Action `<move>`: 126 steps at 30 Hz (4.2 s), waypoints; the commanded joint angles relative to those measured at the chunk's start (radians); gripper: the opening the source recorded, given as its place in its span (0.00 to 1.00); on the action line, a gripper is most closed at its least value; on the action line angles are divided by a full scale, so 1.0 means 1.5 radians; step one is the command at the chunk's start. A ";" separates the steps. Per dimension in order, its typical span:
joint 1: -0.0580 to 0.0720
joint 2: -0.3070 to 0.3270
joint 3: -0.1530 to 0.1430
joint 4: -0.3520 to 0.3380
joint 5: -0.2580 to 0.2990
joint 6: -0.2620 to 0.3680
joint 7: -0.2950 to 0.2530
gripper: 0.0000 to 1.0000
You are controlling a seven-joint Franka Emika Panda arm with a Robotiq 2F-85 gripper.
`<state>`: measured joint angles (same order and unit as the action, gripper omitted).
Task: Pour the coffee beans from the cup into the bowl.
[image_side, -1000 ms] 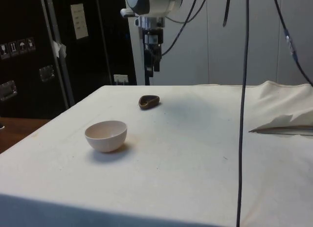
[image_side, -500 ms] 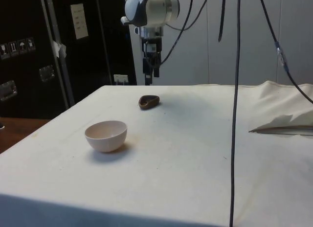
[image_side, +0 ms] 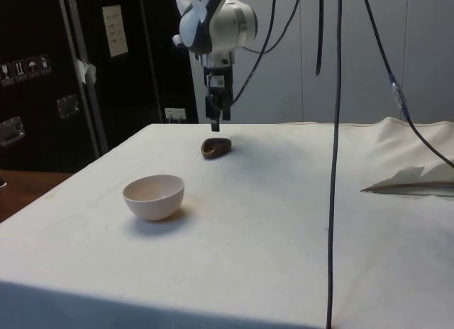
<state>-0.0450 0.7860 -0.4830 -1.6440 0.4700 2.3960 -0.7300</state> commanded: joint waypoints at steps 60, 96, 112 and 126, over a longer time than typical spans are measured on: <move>-0.018 0.022 0.005 0.014 0.123 -0.079 -0.090 1.00; -0.010 0.045 -0.016 0.038 0.129 -0.091 -0.094 1.00; 0.002 0.046 -0.018 0.035 0.127 -0.088 -0.087 1.00; 0.001 0.048 -0.016 0.035 0.129 -0.089 -0.087 1.00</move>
<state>-0.0450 0.8550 -0.5070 -1.5920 0.6610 2.2580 -0.8640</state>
